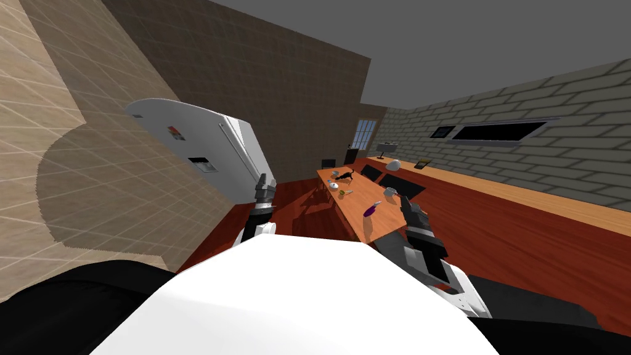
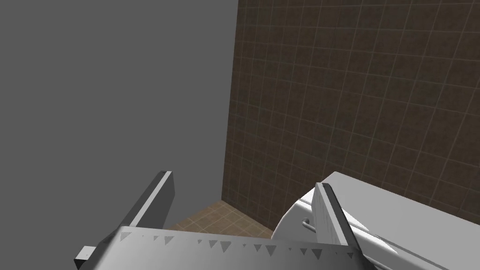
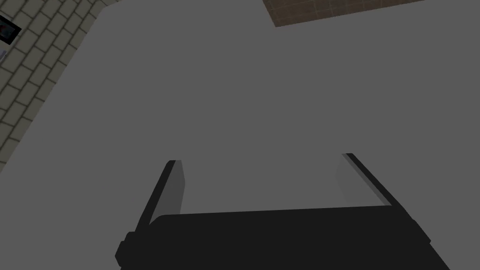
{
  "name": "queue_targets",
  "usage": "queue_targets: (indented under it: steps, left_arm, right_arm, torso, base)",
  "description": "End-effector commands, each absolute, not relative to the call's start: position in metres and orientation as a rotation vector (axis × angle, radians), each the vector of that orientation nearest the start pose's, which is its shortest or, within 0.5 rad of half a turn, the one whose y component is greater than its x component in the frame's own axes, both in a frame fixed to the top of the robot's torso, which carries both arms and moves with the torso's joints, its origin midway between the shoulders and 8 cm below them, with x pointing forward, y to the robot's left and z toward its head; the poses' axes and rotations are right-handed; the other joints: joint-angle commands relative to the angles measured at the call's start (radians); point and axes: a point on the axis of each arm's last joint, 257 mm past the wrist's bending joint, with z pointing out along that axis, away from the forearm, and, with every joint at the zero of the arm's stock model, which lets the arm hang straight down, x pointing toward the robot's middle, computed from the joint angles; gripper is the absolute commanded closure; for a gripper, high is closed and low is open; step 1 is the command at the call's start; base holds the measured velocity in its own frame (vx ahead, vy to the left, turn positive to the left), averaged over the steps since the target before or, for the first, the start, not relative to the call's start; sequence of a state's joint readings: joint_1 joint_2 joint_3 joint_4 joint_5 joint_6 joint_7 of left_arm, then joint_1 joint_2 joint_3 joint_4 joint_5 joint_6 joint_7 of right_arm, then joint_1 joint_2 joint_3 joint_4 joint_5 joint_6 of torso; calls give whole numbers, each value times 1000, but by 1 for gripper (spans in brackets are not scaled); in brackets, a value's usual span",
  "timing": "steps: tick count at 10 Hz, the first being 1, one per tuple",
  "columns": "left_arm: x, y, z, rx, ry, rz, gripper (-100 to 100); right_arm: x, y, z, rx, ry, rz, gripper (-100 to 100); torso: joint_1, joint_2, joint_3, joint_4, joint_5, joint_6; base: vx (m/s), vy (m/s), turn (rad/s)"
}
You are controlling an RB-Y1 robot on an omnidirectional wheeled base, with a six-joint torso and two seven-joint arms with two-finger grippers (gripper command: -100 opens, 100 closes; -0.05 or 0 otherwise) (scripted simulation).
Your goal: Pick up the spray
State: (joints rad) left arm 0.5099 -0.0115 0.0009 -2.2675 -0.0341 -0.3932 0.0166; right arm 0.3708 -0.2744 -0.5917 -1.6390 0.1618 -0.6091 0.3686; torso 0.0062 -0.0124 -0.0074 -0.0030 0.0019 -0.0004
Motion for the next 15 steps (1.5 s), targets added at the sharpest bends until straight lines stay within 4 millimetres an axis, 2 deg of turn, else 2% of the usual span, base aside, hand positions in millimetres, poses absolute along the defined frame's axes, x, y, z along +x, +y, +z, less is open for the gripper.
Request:
queue_targets:
  steps: [1, 2, 3, 4, 6, 7, 8, 9, 10, 11, 12, 15]
  left_arm:
    - [362, 283, -6, -757, 703, -1259, 0]
    - [362, 283, -6, -757, 703, -1259, 0]
    - [362, 283, -6, -757, 703, -1259, 0]
    - [362, 283, -6, -757, 703, -1259, 0]
    - [362, 283, -6, -757, 703, -1259, 0]
    - [362, 283, -6, -757, 703, -1259, 0]
    - [362, 283, -6, -757, 703, -1259, 0]
    - [362, 283, -6, -757, 703, -1259, 0]
    - [362, 283, -6, -757, 703, -1259, 0]
    - [362, 283, -6, -757, 703, -1259, 0]
    - [362, 283, -6, -757, 703, -1259, 0]
    - [362, 283, -6, -757, 703, -1259, 0]
  right_arm:
    - [332, -572, -115, 469, 1059, 102, -100]
    - [330, -576, -123, 481, 1071, 92, -100]
    - [323, -595, -131, 486, 1088, 15, -100]
    - [323, -597, -135, 491, 1094, 10, -100]
    - [308, -631, -152, 515, 1126, -124, -100]
    - [305, -635, -161, 523, 1143, -143, -100]
    - [296, -650, -172, 538, 1163, -208, -100]
    - [295, -651, -177, 545, 1170, -212, -100]
    - [287, -663, -188, 558, 1189, -273, -100]
    - [285, -665, -195, 571, 1199, -275, -100]
    - [277, -675, -208, 588, 1223, -330, -100]
    - [265, -685, -234, 626, 1265, -382, -100]
  torso:
    - [0, 0, 0, 0, 0, 0]
    - [-2, 1, 1, 0, -1, 0]
    - [-4, 3, 2, 1, -1, 0]
    - [-3, 3, 2, 1, -1, 0]
    - [-3, 2, 2, 1, -1, 0]
    - [1, 0, 0, 0, 0, 0]
    - [0, 1, 0, 0, 0, 0]
    - [0, 1, 1, 0, 0, 0]
    - [-2, 3, 2, 1, 0, 0]
    - [-2, 2, 2, 1, -1, 0]
    - [-3, 4, 2, 1, -1, 0]
    - [-2, 3, 2, 1, -1, 0]
  base:
    - [143, 85, -109]
    - [112, 65, -56]
    - [127, 85, -98]
    - [118, 76, -76]
    - [172, 122, -154]
    - [164, 124, -72]
    - [150, 127, -111]
    - [111, 109, -60]
    - [136, 96, -128]
    - [107, 86, -62]
    - [131, 97, -128]
    - [113, 101, -89]
